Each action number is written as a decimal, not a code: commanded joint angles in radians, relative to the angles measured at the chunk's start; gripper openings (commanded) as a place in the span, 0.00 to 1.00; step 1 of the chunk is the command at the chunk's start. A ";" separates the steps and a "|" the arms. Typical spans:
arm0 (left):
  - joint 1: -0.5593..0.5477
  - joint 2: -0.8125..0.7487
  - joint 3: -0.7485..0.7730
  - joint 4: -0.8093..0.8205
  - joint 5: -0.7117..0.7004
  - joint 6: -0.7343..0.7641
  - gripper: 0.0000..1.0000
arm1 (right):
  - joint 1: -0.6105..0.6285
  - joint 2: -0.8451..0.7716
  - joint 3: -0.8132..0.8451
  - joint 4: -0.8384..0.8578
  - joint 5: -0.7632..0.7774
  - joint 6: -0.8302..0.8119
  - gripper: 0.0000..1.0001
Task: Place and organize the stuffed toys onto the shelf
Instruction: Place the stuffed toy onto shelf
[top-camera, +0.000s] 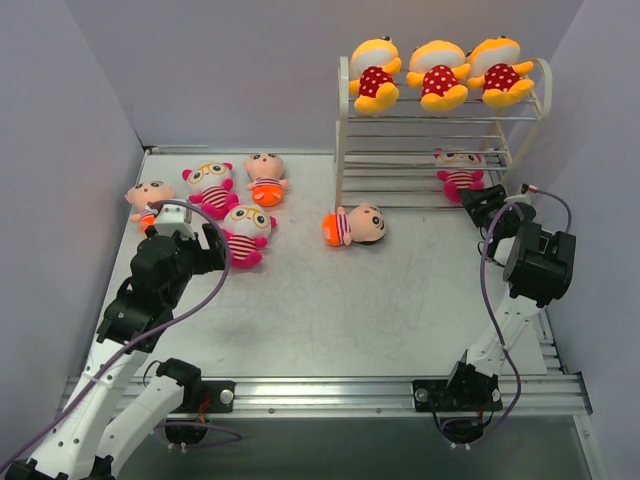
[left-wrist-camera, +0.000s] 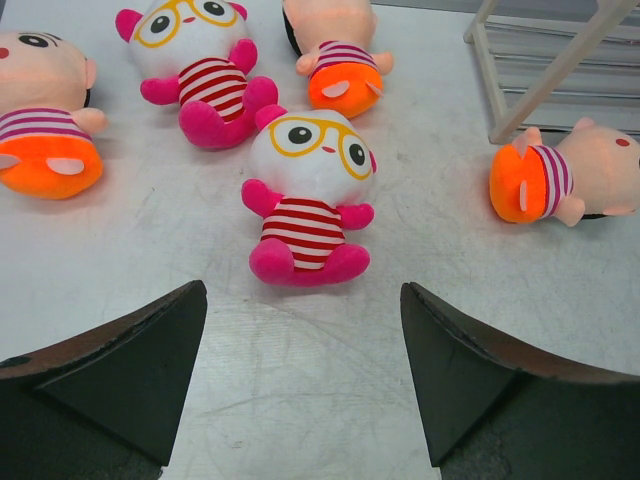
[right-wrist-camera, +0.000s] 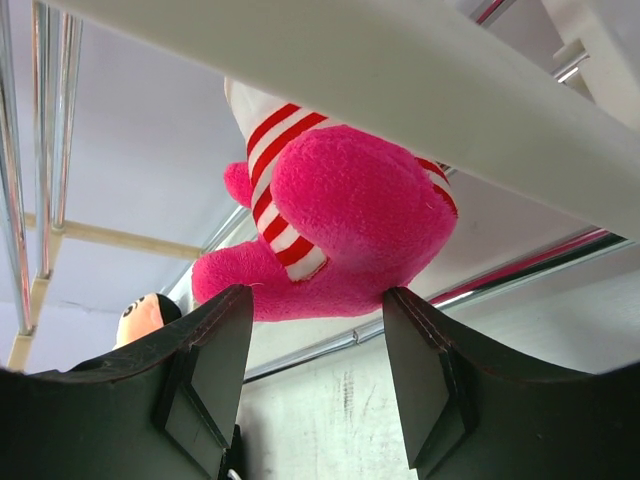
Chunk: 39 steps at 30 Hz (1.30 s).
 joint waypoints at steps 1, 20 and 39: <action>-0.006 -0.010 -0.001 0.006 -0.002 0.007 0.87 | 0.006 -0.036 -0.001 0.023 0.012 -0.030 0.54; -0.011 -0.027 -0.003 0.003 -0.003 0.005 0.87 | 0.005 -0.131 -0.046 -0.038 0.046 -0.068 0.61; -0.018 -0.049 -0.009 0.013 0.026 -0.004 0.87 | 0.115 -0.707 -0.081 -0.832 0.392 -0.347 0.91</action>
